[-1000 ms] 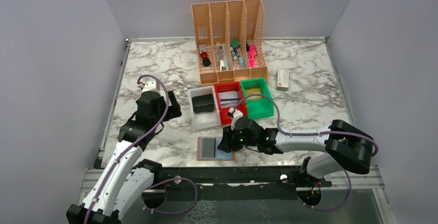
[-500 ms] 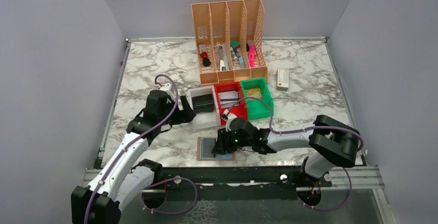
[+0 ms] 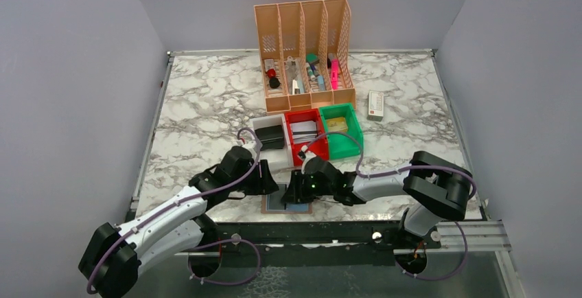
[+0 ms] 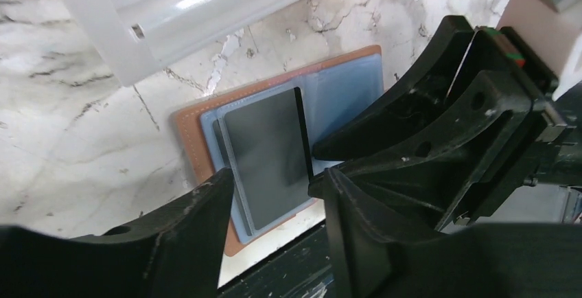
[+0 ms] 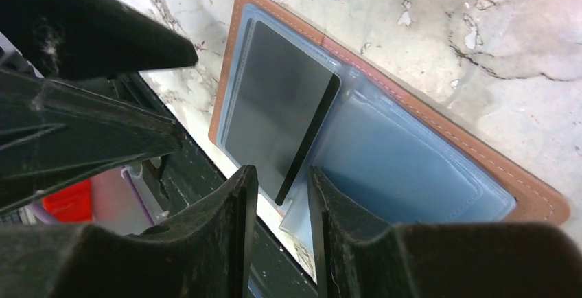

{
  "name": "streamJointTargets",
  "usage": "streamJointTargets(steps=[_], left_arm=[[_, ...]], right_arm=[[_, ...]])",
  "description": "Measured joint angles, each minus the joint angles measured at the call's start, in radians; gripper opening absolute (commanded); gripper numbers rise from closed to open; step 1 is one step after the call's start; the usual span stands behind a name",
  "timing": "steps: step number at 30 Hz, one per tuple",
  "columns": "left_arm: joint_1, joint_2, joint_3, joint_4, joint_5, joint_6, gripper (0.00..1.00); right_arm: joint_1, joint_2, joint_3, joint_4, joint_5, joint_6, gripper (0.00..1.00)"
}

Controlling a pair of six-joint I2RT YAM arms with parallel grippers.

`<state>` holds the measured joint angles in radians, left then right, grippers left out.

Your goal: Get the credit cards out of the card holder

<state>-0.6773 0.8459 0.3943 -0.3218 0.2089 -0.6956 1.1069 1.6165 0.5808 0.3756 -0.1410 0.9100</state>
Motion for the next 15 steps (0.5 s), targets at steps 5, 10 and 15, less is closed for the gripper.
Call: streamJointTargets(steps=[5, 10, 15], left_arm=[[-0.055, 0.036, -0.013, 0.040, -0.021, -0.037, 0.47], [-0.092, 0.095, -0.016, 0.064, -0.046, -0.055, 0.43], [-0.120, 0.116, -0.040, 0.091, -0.076, -0.084, 0.42]], right_arm=[[0.000, -0.003, -0.019, 0.020, 0.025, 0.046, 0.34], [0.000, -0.006, -0.028, 0.027, 0.050, 0.084, 0.33], [0.000, -0.006, -0.031, 0.028, 0.055, 0.104, 0.32]])
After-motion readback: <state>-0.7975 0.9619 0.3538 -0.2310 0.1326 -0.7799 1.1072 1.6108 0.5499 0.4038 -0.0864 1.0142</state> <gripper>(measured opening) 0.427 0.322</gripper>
